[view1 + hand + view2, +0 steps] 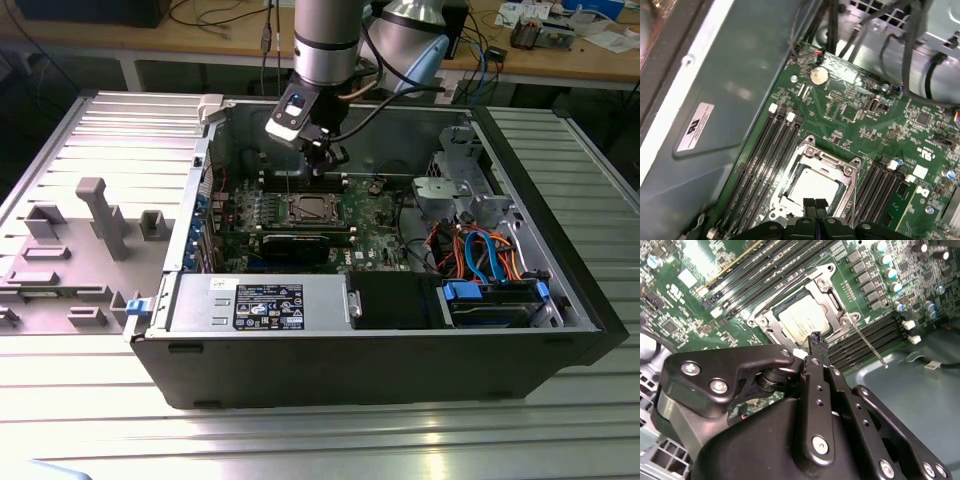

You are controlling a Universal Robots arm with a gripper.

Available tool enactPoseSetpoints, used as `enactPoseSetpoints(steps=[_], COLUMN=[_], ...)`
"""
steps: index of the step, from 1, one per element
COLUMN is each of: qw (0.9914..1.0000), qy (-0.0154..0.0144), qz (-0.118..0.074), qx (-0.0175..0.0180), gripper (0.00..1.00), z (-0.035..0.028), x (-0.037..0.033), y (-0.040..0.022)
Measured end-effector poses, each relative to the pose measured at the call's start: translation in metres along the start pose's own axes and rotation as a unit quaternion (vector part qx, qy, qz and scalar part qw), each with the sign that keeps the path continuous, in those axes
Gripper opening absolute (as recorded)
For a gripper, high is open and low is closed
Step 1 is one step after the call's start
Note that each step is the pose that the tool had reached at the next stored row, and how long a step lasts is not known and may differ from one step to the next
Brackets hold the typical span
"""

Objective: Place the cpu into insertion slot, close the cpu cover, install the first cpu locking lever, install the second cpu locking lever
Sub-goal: 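Install the first cpu locking lever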

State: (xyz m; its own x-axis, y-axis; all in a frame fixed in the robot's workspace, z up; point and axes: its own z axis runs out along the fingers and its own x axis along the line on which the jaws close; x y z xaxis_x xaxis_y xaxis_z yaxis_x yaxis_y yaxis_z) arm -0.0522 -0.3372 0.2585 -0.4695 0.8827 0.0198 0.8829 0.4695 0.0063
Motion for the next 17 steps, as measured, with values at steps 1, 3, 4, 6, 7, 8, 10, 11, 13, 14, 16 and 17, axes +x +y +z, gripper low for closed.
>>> enactPoseSetpoints(steps=[1, 3, 4, 6, 7, 8, 10, 11, 13, 14, 16, 17], qw=[1.00000, 0.99999, 0.99999, 0.99983, 0.99956, 0.99934, 0.99863, 0.99826, 0.99741, 0.99655, 0.99502, 0.99439], qy=[0.0000, 0.0001, 0.0000, 0.0000, 0.0000, 0.0000, 0.0002, 0.0002, 0.0003, 0.0004, 0.0005, 0.0005], qz=[-0.003, -0.004, -0.005, -0.018, -0.030, -0.036, -0.052, -0.059, -0.072, -0.083, -0.100, -0.106], qx=[0.0000, 0.0001, 0.0001, 0.0004, 0.0007, 0.0009, 0.0012, 0.0013, 0.0015, 0.0017, 0.0020, 0.0022], gripper=[0.11, 0.11, 0.11, 0.11, 0.11, 0.11, 0.11, 0.11, 0.11, 0.11, 0.11, 0.11], z=[-0.0001, -0.0013, -0.0019, -0.0019, -0.0019, -0.0019, -0.0018, -0.0017, -0.0016, -0.0016, -0.0014, -0.0014], x=[0.0000, 0.0000, 0.0000, 0.0000, 0.0000, 0.0000, 0.0000, 0.0000, 0.0000, 0.0000, 0.0000, 0.0000], y=[0.0000, 0.0000, 0.0000, 0.0000, 0.0000, 0.0000, 0.0000, 0.0000, 0.0000, 0.0000, 0.0000, 0.0000])
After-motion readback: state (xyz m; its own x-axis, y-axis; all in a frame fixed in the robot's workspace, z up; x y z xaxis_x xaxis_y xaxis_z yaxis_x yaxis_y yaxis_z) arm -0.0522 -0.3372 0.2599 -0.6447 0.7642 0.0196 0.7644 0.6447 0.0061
